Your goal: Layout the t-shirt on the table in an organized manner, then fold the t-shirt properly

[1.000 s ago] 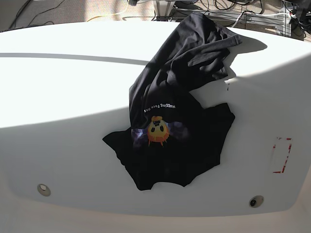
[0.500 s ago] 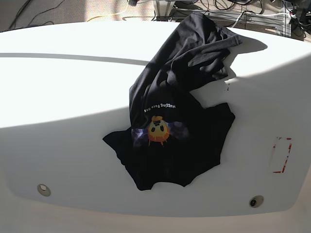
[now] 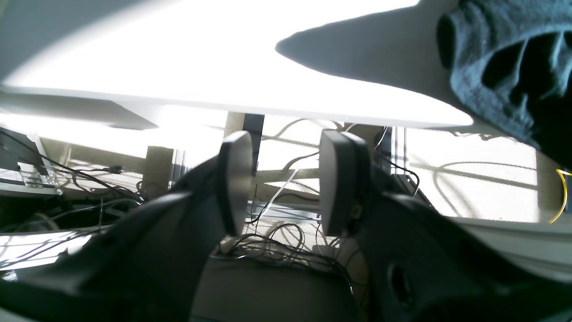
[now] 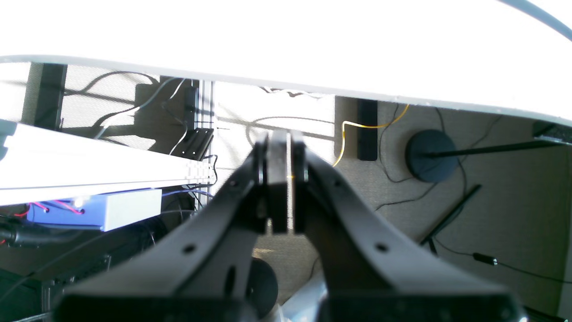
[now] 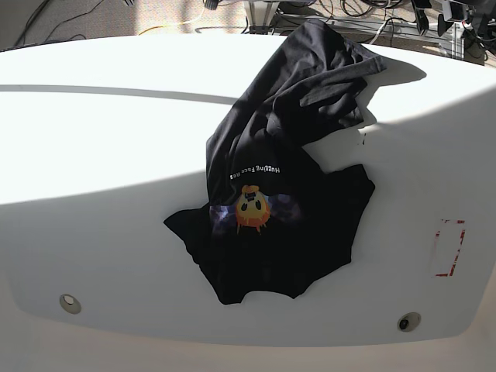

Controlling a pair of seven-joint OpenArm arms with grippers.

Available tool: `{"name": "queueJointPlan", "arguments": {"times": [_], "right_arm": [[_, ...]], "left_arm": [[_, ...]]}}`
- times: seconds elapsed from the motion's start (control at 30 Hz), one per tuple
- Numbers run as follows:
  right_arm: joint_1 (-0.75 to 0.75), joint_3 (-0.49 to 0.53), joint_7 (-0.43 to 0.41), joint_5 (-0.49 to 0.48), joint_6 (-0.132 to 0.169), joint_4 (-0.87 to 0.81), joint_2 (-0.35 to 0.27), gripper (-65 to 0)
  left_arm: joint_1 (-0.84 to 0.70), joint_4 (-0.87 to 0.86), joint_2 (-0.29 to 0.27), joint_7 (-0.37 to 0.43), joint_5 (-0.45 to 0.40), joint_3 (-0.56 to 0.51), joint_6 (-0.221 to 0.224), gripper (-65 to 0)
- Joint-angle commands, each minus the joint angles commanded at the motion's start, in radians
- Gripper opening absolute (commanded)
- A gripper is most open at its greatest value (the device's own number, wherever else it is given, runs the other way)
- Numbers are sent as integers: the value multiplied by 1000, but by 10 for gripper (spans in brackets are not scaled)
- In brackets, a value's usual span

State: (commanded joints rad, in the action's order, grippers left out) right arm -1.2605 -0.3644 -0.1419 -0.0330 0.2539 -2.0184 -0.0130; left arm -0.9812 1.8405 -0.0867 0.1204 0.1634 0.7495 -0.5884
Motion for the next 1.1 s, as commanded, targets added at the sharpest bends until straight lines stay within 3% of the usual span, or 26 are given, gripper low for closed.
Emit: {"name": "queueJointPlan", "arguments": {"times": [0.17,0.4,0.63,0.9,1.0,1.1], "right_arm": [[77,0,0,2,2,0,0,-645],[184,5,0,0,98,0,5,-645],[264,31,3,0,133,0,6,-644],[358,147,3,6,132,0,6,-636],[385,195,6,8,132,0,6,-561],[425,265,34,8,127,-2,6,-415]], "left_arm": [[57,14,-3,0,8,0,0,-422],[126,34,-5,0,9,0,0,-421],[199,61,-40,0,8,-2,0,-415],[256,68,-31,0,5,-55,0,-236],[265,69,-29,0,5,-83,0,-244],[282,83,-11,-2,3,-124,0,-258]]}}
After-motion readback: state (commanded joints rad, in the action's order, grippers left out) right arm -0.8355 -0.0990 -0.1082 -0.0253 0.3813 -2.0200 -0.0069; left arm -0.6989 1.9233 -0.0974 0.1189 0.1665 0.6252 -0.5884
